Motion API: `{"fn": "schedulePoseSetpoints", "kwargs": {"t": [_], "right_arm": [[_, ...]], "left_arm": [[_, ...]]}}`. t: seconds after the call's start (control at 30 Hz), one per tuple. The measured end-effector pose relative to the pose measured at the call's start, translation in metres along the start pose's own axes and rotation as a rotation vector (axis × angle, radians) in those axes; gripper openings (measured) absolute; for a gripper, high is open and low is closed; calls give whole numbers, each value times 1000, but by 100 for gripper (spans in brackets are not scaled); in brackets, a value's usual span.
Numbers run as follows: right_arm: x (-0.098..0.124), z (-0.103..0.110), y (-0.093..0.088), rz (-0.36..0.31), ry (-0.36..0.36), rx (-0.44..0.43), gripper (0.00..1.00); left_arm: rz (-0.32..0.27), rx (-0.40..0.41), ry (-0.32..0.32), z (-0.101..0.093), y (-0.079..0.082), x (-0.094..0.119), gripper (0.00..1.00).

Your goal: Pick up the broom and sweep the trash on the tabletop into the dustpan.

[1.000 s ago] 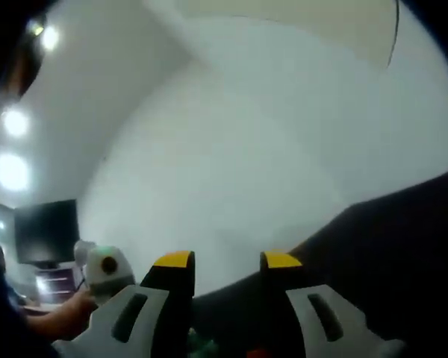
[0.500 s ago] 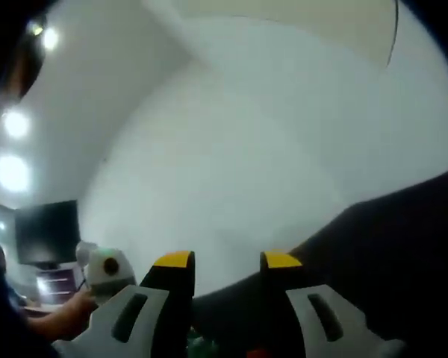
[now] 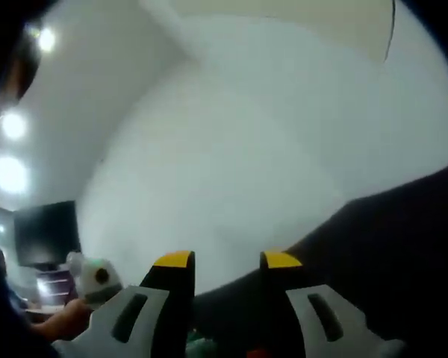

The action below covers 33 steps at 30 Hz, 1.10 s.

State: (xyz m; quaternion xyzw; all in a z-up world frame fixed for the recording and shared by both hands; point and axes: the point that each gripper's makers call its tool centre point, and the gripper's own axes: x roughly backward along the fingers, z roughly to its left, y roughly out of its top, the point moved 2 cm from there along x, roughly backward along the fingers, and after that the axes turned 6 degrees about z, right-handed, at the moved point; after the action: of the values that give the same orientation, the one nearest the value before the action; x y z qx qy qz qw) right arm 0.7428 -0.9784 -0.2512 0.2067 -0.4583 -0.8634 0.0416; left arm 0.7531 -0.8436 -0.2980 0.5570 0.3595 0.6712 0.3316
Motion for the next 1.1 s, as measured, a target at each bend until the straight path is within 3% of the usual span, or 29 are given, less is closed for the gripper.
{"fn": "schedulePoseSetpoints", "kwargs": {"t": [0.13, 0.27, 0.33, 0.37, 0.5, 0.53, 0.57, 0.67, 0.8, 1.1], "right_arm": [[-3, -2, -7, 44, -16, -6, 36], [-3, -9, -16, 97, -58, -15, 36], [-2, -20, -32, 200, -139, -19, 36], [-2, -26, -41, 264, -182, 2, 36], [-1, -42, -48, 355, -289, 190, 36], [-1, -45, -50, 388, -296, 253, 36], [-1, -44, -51, 402, -296, 261, 36], [8, -41, -55, 506, -292, 438, 34], [14, -31, -66, 596, -248, 529, 34], [14, -30, -72, 629, -216, 529, 32]], "left_arm": [[-21, -16, 0, 1, 4, 0, 15], [17, -62, 2, 4, 3, -13, 21], [11, -57, -12, 3, 2, -15, 21], [4, -49, -18, 3, 3, -14, 21], [-3, -49, 0, 5, 3, -10, 19], [-4, -44, 0, 5, 3, -9, 18], [-7, -43, 0, 5, 3, -8, 18], [-21, -42, 5, 3, 5, -5, 18], [-35, -44, -1, 1, 7, -7, 18], [-31, -53, -30, -5, 9, -20, 16]]}}
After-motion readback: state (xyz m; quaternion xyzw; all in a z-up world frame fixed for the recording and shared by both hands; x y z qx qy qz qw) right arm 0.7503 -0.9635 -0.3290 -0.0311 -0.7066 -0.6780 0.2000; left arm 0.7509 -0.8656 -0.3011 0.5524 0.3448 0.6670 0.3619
